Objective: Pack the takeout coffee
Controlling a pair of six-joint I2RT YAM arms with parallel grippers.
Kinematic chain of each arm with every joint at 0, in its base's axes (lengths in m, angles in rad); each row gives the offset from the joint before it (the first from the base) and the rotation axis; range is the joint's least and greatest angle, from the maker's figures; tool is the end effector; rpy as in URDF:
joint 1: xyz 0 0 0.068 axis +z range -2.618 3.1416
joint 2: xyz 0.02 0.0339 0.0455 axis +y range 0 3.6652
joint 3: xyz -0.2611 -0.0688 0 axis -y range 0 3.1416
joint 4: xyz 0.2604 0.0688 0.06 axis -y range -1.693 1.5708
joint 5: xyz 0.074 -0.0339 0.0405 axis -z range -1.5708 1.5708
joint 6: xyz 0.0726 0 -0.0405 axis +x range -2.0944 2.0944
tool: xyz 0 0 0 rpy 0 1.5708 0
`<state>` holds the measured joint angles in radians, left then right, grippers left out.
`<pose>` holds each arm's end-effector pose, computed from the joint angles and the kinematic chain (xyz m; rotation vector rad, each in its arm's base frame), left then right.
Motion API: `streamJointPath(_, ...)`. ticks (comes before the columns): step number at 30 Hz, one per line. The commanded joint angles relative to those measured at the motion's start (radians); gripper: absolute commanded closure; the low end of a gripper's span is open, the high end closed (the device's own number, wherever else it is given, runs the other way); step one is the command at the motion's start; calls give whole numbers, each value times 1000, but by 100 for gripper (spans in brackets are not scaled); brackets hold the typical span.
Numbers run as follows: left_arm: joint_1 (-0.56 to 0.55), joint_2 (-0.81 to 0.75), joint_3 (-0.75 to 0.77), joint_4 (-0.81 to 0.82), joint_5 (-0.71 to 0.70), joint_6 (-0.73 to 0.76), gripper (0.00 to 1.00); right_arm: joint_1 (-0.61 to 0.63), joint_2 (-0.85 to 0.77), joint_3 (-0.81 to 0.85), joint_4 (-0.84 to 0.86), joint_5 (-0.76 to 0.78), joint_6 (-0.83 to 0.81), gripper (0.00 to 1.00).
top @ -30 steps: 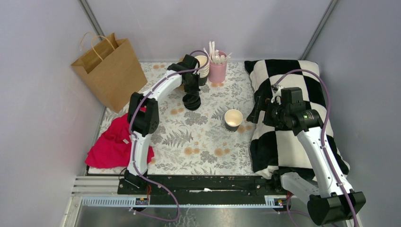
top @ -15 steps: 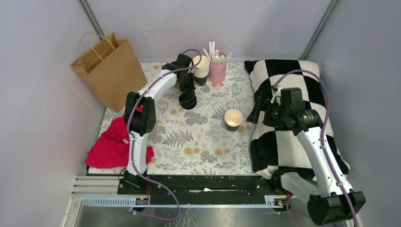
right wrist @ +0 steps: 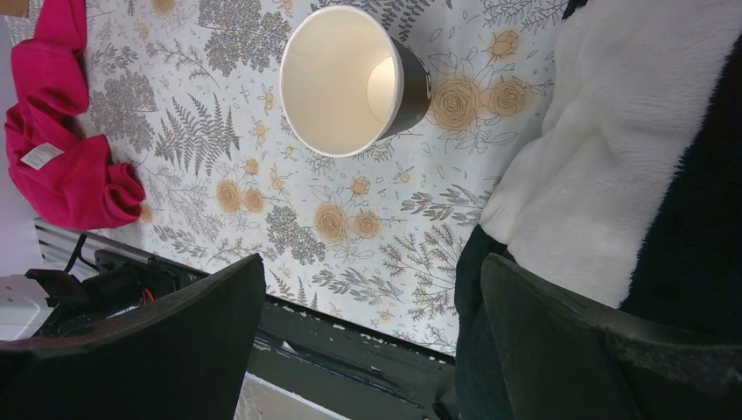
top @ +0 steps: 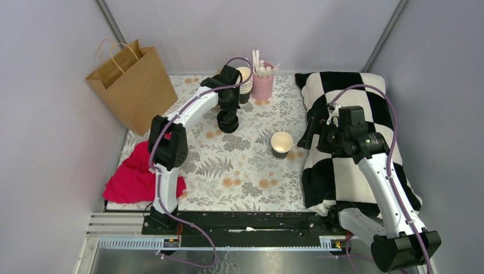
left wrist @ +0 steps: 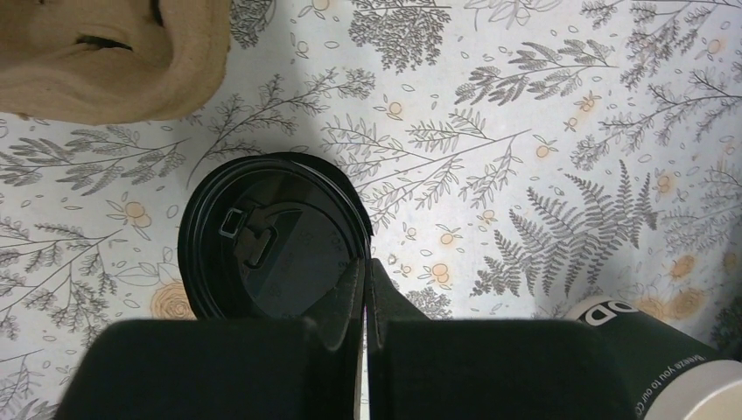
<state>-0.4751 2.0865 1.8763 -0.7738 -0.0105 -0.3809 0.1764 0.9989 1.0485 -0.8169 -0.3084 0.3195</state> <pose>0.4424 -0.2267 0.2229 0.1177 2.5833 -0.3119 0.2313 0.0636 0.3065 0.0133 2.3724 0.6035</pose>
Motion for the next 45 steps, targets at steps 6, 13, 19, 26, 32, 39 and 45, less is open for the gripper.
streamJointPath(6, -5, -25, 38, -3, -77, 27, 100, 6, -5, -2, 24, -25, 5, 0)
streamJointPath(13, -3, 4, 88, -40, -58, 19, 100, 6, -5, 2, 21, -25, 5, 0)
streamJointPath(19, -2, 74, 143, -102, -23, 28, 100, 6, 1, 7, 22, -27, 4, 0)
streamJointPath(26, 19, 92, 163, -117, 57, 23, 80, 6, 3, 12, 17, -26, 0, 0)
streamJointPath(32, 26, 32, 175, -129, 14, 48, 53, 6, 10, 7, 25, -32, 4, 0)
streamJointPath(39, 95, 6, 122, -182, -67, 19, 55, 5, 14, 0, 28, -34, 3, 0)
streamJointPath(45, 135, 47, 119, -221, -128, 17, 62, 6, 18, 1, 31, -38, 5, 0)
